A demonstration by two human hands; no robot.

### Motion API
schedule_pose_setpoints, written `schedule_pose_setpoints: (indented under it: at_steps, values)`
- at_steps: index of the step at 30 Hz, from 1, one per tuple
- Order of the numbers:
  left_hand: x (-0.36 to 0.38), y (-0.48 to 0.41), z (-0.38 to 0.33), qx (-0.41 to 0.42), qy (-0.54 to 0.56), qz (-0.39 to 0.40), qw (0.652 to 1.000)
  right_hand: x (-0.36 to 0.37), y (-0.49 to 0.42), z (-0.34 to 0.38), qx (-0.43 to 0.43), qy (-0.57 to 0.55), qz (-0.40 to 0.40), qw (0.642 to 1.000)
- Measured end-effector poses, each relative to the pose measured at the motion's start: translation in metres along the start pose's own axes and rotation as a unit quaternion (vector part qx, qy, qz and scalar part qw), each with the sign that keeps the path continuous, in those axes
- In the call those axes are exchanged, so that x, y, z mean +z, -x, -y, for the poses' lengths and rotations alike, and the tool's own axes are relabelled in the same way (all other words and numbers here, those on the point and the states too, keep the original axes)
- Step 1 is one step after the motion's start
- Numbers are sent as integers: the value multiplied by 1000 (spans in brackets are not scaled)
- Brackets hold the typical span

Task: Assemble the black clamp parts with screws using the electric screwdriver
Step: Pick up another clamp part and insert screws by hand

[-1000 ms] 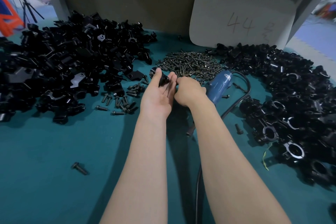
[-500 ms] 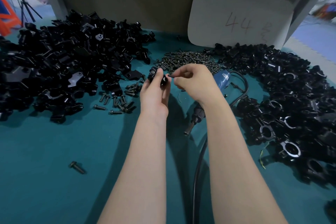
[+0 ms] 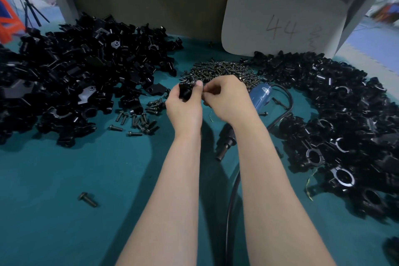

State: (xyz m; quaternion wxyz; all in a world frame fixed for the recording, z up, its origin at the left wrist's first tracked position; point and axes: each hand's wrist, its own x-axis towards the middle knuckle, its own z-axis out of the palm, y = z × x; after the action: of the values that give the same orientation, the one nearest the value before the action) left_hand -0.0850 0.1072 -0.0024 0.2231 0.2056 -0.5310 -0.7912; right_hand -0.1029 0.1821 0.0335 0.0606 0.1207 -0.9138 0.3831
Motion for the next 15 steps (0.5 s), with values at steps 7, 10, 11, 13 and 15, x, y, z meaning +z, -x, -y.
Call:
schedule_pose_setpoints:
  at_steps: [7,10,11,13,15]
  values:
    - [-3,-3,3,-21,34,-34,999,18,6,3,32,-50,-43,997]
    - [-4,-4,3,-25,32,-57,998,17,2,7,32,-42,1,999]
    - [-4,-4,3,-27,32,-57,997,17,1,7,30,-27,8,999]
    - [-4,-3,2,-28,28,-53,998,20,2,7,25,0,6,1000]
    - [-3,-1,2,-24,26,-52,998,23,5,7,24,21,2,1000]
